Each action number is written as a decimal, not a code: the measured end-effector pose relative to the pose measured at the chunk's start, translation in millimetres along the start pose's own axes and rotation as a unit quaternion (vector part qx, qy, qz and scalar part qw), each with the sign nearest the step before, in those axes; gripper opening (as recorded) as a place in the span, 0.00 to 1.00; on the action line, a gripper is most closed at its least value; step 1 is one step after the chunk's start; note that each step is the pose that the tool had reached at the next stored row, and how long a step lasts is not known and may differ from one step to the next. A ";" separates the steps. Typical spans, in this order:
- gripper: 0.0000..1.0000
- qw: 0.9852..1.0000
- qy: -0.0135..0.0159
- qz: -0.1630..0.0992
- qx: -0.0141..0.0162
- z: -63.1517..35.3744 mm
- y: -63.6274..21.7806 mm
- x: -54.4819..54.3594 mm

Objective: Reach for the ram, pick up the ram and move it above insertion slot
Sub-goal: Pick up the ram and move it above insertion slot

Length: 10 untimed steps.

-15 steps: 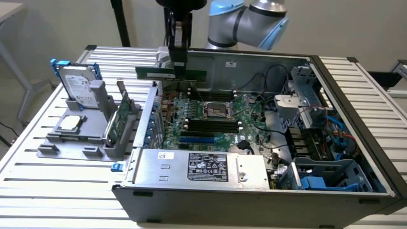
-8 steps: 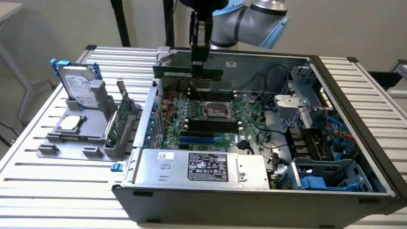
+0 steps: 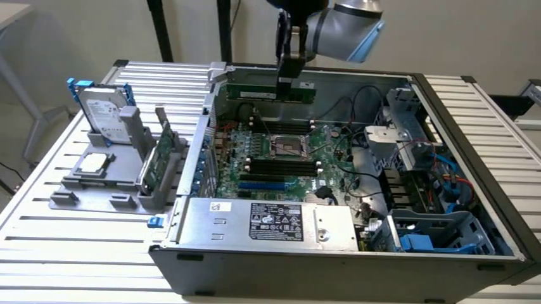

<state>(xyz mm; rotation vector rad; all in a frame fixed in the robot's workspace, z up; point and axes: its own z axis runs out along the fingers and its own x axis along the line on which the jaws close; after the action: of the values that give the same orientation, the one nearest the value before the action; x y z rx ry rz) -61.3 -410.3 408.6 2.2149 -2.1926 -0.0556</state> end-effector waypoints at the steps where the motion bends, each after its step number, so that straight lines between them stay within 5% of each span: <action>1: 0.13 1.000 0.000 0.000 0.000 0.4 -3.0 -2.8; 10: 0.13 1.000 0.000 0.000 0.000 4.5 -22.8 -35.2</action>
<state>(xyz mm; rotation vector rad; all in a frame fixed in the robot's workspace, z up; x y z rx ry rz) -39.1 -374.8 403.5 2.2144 -2.1924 -0.0546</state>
